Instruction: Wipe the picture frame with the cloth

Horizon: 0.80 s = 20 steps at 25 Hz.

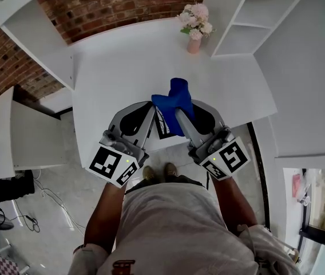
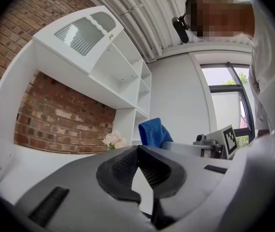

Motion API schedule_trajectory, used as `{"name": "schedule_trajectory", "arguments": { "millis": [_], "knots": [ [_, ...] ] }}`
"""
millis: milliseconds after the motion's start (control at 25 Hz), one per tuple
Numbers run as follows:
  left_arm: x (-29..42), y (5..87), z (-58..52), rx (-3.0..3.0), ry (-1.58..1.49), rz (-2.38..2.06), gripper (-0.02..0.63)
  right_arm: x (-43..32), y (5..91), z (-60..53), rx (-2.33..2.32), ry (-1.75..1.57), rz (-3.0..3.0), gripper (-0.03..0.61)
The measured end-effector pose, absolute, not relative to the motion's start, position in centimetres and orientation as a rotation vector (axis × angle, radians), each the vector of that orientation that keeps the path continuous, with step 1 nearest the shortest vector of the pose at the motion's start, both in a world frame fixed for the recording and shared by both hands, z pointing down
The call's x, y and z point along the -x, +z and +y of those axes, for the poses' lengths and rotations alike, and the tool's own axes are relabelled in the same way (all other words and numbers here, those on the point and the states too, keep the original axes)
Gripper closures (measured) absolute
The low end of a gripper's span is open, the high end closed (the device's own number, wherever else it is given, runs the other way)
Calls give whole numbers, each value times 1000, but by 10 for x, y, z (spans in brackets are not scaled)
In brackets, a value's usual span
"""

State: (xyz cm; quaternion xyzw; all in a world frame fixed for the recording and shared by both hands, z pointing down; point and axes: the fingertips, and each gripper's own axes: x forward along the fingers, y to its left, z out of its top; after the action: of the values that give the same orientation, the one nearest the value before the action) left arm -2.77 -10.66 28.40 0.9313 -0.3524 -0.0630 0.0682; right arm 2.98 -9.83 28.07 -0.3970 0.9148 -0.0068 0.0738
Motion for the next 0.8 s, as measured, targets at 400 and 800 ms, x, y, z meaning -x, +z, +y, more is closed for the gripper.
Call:
{"name": "schedule_trajectory", "arguments": {
  "millis": [400, 800],
  "knots": [
    [22, 281, -105, -2817, -204, -1040, 614, -37, 279, -96, 1221, 3, 2748, 505],
    [22, 279, -101, -2820, -210, -1036, 614, -39, 277, -91, 1220, 21, 2755, 505]
  ]
}}
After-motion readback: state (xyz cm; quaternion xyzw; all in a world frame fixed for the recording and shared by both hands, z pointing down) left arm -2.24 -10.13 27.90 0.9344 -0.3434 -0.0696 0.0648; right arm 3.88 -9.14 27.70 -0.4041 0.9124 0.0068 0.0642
